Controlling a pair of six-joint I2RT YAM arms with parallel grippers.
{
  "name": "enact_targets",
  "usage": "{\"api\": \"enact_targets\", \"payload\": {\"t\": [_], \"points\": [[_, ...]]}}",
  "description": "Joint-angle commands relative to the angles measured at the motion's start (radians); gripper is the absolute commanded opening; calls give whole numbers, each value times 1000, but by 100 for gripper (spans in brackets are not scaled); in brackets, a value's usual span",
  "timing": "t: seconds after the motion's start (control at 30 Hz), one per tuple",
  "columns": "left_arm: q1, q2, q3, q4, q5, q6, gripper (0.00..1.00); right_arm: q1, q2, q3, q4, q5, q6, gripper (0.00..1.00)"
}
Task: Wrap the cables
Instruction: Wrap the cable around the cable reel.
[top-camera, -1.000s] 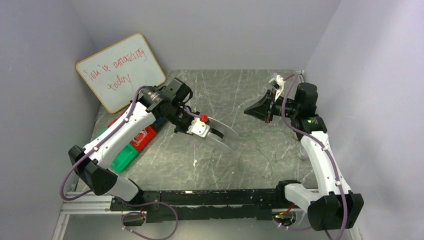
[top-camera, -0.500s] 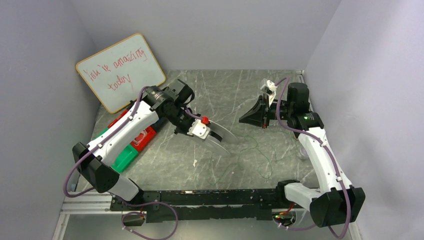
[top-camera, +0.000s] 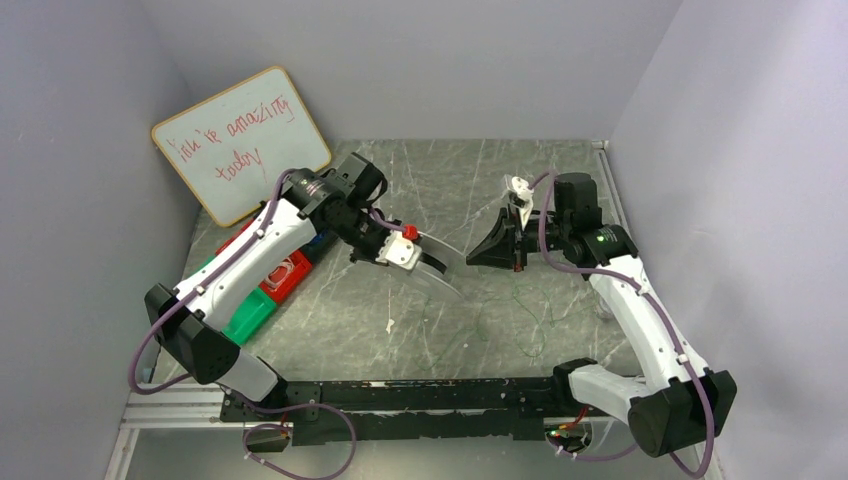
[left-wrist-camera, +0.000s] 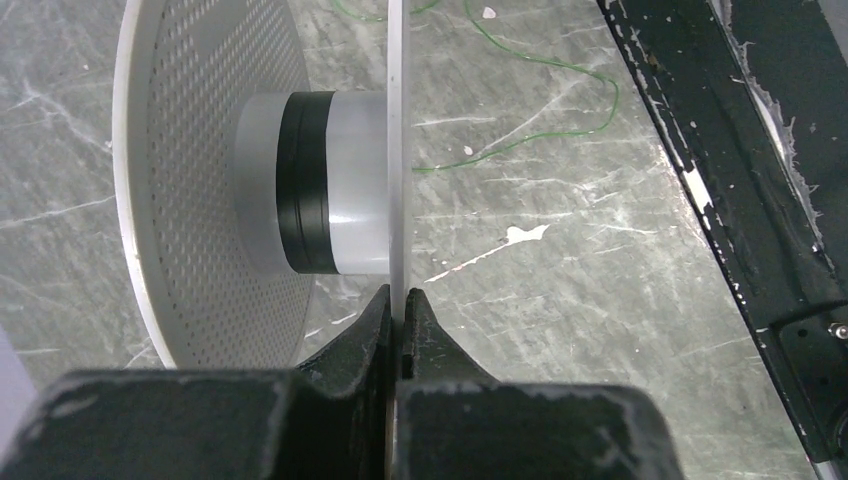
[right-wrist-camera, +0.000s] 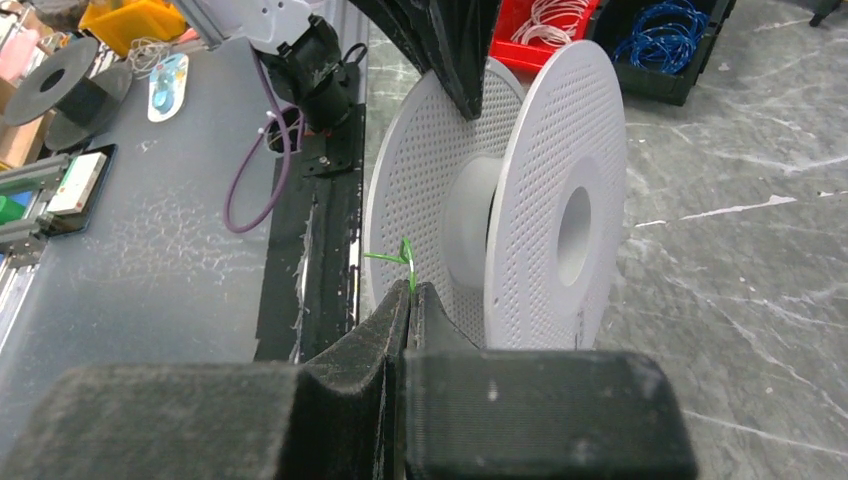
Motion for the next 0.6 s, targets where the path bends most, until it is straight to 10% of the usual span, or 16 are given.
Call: {"api": "enact_targets", "payload": {"t": [0.0,0.57], "points": [[10,-8,63,55,80,-11,2,9,-24,-4,1,16,-46,0],[30,-10,73,39,132,5,2,34,-51,-49,90,116,1,0]]}}
